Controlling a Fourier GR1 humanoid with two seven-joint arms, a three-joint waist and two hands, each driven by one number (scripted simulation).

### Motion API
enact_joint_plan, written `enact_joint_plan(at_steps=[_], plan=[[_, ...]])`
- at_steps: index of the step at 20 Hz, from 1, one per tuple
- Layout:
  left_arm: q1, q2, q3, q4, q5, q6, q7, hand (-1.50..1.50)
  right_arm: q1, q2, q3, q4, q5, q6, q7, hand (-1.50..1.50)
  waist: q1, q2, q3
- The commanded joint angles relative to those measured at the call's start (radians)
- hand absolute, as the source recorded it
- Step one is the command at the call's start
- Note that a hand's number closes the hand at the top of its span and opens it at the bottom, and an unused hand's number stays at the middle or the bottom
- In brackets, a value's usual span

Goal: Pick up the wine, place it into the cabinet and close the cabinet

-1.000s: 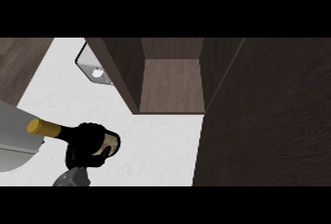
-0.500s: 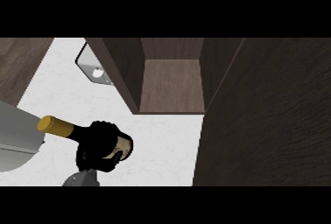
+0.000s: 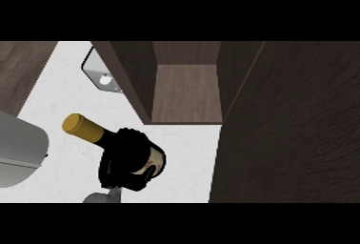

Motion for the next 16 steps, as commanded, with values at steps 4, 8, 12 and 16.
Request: enact_joint_plan(at_steps=[4,8,12,16], plan=[[-0.045,-0.001,-0.168,-0.032,0.114,0.216,0.026,1.5,0.045,-0.02,-0.046,-0.107,-0.1,0.019,0.041,-1.5,-0.006,0.001,0.0],[-0.099,-0.001,-0.203,0.018,0.188,0.268,-0.018,1.5,0.047,-0.026,-0.089,-0.02,-0.114,0.053,-0.033,-1.5,-0.004,0.002,0.0],[-0.161,-0.001,-0.279,0.078,0.268,0.365,-0.049,1.5,0.048,-0.025,-0.068,-0.016,-0.121,0.058,-0.015,-1.5,-0.006,0.002,0.0],[-0.165,-0.001,-0.233,0.251,0.261,0.222,-0.174,1.5,0.1,0.0,-0.022,-0.043,-0.047,0.052,-0.044,-1.5,-0.005,0.002,0.0]])
